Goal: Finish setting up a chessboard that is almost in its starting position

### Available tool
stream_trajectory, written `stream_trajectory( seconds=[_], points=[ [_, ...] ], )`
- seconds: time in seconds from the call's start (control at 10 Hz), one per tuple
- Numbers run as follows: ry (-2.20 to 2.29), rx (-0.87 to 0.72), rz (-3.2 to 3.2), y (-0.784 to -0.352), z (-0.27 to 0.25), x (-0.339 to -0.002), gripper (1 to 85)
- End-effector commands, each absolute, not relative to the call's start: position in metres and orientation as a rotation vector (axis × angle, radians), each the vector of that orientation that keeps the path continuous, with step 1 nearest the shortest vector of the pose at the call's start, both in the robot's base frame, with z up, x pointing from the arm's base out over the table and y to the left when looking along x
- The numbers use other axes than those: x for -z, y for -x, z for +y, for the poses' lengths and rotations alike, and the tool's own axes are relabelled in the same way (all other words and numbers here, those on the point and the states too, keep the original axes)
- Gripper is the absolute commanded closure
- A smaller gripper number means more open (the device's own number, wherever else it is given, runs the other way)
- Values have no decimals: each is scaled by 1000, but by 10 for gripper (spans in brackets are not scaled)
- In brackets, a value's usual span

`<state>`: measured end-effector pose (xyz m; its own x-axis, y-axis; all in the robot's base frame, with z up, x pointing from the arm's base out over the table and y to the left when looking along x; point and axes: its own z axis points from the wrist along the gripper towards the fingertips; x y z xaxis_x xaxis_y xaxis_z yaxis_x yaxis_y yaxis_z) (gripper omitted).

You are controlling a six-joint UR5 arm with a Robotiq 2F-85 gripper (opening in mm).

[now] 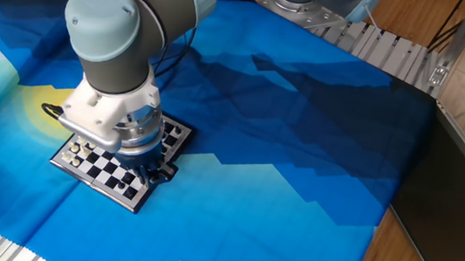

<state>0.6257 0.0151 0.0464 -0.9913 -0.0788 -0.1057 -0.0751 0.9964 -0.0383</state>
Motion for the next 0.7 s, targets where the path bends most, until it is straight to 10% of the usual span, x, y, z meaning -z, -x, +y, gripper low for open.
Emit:
stream_trajectory(
  seconds=[0.0, 0.6],
  points=[
    [85, 29, 3031, -626, 17, -47, 847],
    [-32, 36, 2965, -643, 15, -50, 847]
  ],
)
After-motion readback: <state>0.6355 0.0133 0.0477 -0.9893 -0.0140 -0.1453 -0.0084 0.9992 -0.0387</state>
